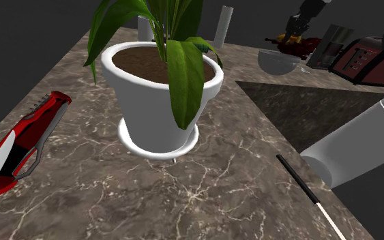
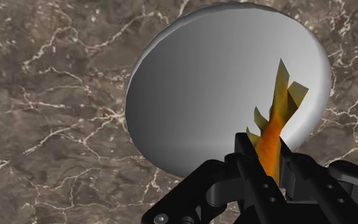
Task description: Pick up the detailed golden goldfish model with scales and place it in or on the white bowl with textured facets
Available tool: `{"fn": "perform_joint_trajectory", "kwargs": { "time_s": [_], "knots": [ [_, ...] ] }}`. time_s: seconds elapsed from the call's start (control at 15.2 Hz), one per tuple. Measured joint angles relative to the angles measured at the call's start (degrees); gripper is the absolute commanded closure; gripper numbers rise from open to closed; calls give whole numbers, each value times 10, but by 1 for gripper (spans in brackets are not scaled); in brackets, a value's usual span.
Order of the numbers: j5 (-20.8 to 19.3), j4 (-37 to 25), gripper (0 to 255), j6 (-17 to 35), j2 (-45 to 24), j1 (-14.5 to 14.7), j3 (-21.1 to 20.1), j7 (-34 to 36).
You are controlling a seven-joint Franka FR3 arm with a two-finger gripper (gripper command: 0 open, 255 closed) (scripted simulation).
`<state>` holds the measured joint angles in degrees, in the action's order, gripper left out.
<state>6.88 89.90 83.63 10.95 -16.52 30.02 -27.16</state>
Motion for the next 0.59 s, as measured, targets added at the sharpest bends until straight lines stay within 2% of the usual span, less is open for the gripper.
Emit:
{"fn": "perform_joint_trajectory", "kwargs": {
  "time_s": [0.4,0.59],
  "knots": [
    [-9,67,255,50,19,-2,-5,-2],
    [-11,79,255,58,23,-2,-6,-2]
  ]
}}
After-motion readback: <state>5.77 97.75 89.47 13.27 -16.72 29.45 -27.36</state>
